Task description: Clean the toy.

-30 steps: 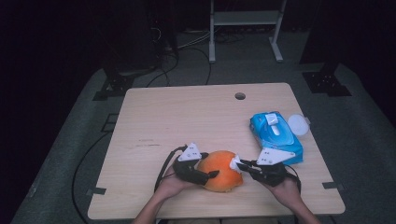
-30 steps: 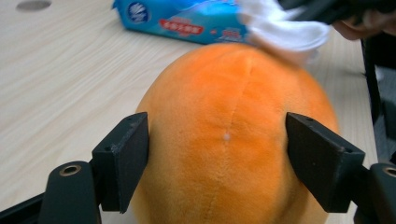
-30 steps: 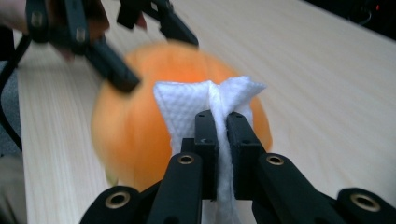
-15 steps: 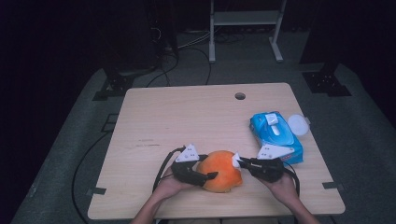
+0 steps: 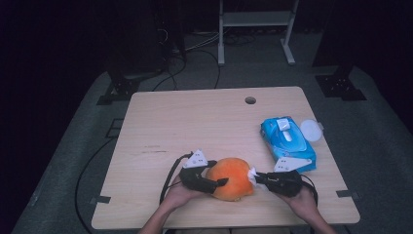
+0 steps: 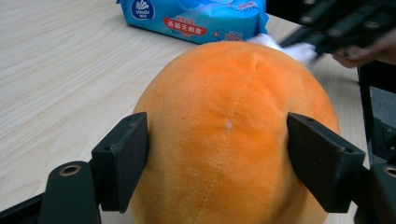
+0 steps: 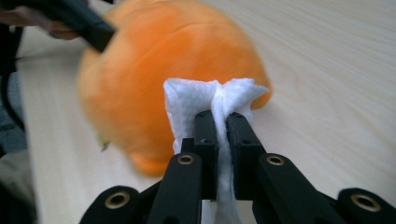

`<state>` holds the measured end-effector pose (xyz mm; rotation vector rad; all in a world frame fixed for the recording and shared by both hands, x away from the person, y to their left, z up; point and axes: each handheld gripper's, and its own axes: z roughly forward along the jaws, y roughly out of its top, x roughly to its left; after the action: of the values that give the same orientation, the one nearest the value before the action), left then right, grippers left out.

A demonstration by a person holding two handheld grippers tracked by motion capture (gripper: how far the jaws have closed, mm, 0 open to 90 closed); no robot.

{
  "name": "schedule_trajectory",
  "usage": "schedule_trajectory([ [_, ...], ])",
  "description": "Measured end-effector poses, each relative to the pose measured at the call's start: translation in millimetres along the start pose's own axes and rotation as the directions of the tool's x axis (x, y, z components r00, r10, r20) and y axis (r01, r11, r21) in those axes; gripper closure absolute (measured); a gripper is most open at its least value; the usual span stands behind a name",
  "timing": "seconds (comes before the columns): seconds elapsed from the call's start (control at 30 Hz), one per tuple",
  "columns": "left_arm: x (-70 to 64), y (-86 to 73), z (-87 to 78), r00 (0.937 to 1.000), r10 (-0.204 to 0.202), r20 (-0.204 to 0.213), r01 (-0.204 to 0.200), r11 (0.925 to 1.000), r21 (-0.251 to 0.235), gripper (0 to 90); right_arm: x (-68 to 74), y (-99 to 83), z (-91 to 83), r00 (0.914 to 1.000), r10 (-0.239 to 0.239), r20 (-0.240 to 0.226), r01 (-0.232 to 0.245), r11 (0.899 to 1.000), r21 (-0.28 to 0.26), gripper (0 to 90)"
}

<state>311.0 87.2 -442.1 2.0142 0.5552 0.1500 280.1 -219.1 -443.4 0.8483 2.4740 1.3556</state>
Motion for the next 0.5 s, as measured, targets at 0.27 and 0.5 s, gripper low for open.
schedule_trajectory([
  [0.27,-24.3,5.3,6.1,0.9897,0.143,0.01,-0.143,0.9893,0.029,25.0,7.8,28.7,1.8,0.9991,-0.041,-0.005,0.04,0.996,-0.079,83.1],
  [0.5,-22.1,2.7,3.6,0.9899,0.135,0.043,-0.136,0.9905,0.017,25.8,-9.9,32.5,13.3,0.9995,-0.009,0.03,0.011,0.997,-0.071,83.0],
])
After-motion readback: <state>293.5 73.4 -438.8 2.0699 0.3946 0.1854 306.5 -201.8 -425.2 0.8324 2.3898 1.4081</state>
